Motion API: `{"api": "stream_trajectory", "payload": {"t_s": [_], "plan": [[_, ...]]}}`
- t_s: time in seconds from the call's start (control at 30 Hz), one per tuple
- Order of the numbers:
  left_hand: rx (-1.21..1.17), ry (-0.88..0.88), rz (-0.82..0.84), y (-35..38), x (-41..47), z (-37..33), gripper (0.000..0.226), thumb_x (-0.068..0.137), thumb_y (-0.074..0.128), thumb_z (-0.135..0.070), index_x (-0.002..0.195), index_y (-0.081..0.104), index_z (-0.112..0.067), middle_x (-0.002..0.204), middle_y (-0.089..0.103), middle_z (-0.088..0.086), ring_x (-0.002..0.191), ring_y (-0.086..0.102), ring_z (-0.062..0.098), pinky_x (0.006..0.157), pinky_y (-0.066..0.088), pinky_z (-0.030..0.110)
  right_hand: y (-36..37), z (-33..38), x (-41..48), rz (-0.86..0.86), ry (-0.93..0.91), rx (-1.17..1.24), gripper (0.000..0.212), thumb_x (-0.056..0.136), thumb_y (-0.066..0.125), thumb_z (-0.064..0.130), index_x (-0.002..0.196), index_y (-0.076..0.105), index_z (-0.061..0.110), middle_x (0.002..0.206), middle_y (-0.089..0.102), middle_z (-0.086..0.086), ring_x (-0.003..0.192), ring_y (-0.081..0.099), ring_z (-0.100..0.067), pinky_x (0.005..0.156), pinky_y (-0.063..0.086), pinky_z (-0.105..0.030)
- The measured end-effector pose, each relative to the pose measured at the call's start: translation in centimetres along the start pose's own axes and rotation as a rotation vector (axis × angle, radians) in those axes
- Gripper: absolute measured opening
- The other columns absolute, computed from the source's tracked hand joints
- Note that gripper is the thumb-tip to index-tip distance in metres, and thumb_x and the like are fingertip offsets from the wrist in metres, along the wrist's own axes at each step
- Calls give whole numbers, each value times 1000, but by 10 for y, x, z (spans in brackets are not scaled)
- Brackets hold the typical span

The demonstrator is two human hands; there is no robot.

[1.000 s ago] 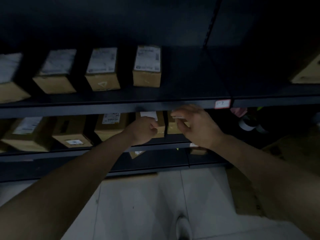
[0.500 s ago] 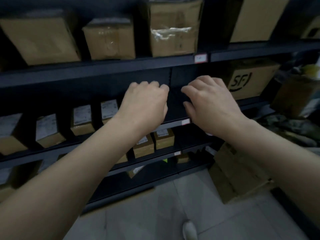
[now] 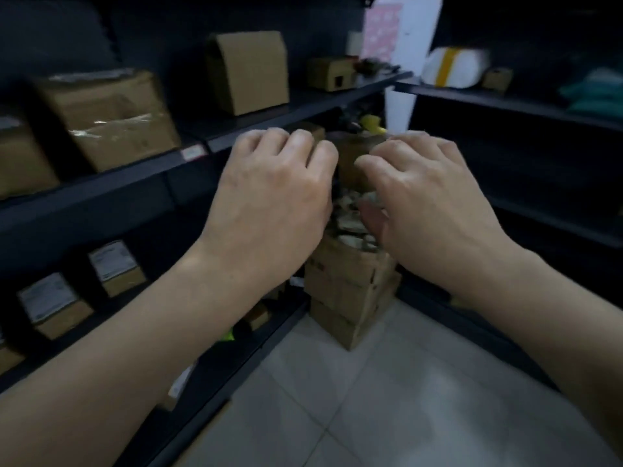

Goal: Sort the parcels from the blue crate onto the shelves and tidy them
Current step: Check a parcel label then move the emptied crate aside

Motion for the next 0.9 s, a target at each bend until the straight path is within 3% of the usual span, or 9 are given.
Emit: {"api": "stream_trajectory", "payload": {"t_s": [0.3,0.5,0.7,0.9], "plan": [[-299,358,-148,-16,53,-228,26,87,50,-15,107,61,-3,97,64,16,91,59,36,88,40,44,-84,-150,-179,176,420,-306,27,82,66,19,103,66,1,100,66,-17,107,57,-38,93,41,-49],[-517,571,-216,-61,61,-407,22,85,55,-12,105,62,-3,93,65,15,87,60,35,87,41,44,-170,-233,-327,260,673,-475,27,80,59,19,99,65,0,96,66,-17,102,58,-39,89,39,-46],[-687,737,-222,-106,54,-568,24,85,58,-15,104,62,-2,93,65,17,87,60,36,85,43,45,-248,-295,-460,346,885,-565,26,79,69,17,100,65,0,98,66,-18,100,57,-40,86,42,-48],[-808,881,-188,-131,40,-687,25,85,53,-19,102,64,-3,92,67,16,85,61,35,81,45,43,-303,-331,-572,428,1156,-609,31,82,68,16,107,65,-1,106,64,-20,107,53,-41,92,37,-48]]}}
Point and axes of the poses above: each hand's wrist, its own x-axis towards the middle knuckle, its own y-axis out of the palm, z = x × y, the point moved 5 cm from there along x, towards the middle knuckle
